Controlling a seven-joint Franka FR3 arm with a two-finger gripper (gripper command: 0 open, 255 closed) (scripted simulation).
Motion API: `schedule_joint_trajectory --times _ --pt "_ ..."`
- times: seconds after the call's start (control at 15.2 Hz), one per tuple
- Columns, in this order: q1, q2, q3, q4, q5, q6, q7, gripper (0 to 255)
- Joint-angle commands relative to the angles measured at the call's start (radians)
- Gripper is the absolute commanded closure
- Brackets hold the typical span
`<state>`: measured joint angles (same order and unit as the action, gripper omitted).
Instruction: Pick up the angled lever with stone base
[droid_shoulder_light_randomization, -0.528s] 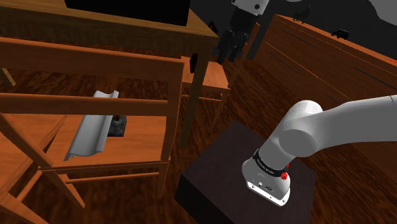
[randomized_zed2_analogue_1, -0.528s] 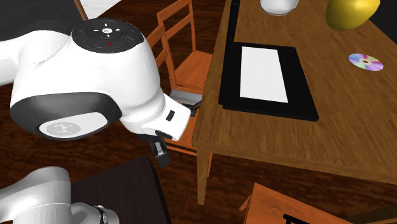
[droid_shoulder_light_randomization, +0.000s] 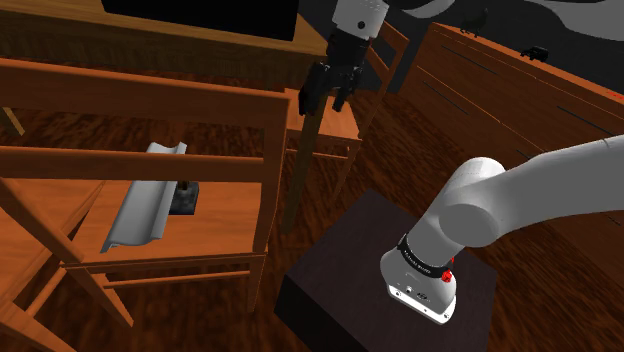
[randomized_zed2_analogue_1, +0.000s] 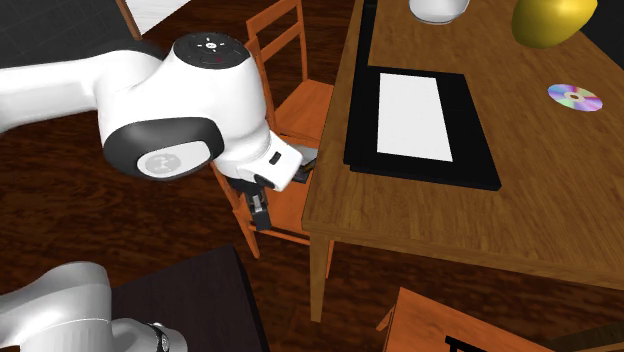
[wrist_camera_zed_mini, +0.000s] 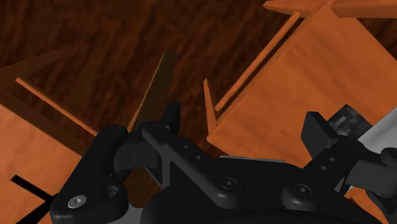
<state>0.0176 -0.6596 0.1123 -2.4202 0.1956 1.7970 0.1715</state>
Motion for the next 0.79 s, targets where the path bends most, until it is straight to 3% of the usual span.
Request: schedule_joint_trajectory --times 0.0,0.4,0.73 --pt "0.003 0.046 0.048 0.008 0.021 0.042 0.075 0" --pt "0.0 0.23 0.178 0.075 0.046 0.164 0.289 0" --pt "-0.011 0.417 0.272 0.174 0.014 0.252 0.479 0"
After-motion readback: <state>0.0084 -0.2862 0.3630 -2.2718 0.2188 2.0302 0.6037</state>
